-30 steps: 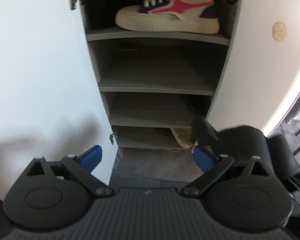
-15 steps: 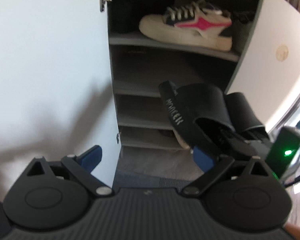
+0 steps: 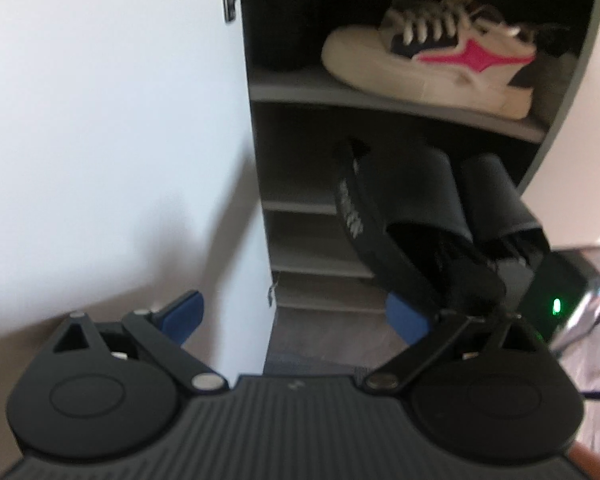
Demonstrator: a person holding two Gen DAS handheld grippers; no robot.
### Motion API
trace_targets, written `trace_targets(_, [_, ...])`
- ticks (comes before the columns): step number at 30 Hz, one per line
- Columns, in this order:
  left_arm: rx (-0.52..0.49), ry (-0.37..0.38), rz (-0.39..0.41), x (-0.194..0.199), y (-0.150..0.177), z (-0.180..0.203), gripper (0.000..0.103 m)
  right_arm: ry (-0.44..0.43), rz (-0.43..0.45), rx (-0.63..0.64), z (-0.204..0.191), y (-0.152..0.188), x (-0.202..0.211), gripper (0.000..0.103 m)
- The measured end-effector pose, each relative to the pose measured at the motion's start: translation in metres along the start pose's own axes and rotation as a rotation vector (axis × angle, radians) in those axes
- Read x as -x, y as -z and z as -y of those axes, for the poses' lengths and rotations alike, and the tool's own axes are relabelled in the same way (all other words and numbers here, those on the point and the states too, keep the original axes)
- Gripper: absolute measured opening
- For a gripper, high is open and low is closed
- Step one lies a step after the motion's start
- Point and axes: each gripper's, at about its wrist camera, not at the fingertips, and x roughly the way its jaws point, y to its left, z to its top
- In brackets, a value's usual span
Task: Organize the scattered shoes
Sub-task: 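Push the black slides with the right tool onto the cabinet shelf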
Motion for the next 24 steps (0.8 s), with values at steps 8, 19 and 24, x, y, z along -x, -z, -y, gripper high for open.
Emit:
trace_targets(8, [0.022,0.001,-0.094,-0.018,-0.003,-0.002,0.099,-0.001,0.008,0.013,-0.012,0.0,-0.052,0.025])
trace_targets(19, [0.046,-0.005,-0.156,-0.018,-0.003,-0.004,0.098,-0.029,0.028,0.03,-0.034,-0.006,-0.085,0.025])
trace_targets(24, [0.06,-0.018,-0.149,-0.016,0.0,-0.003,0.098,-0.051,0.031,0.034,-0.044,-0.007,-0.099,0.025])
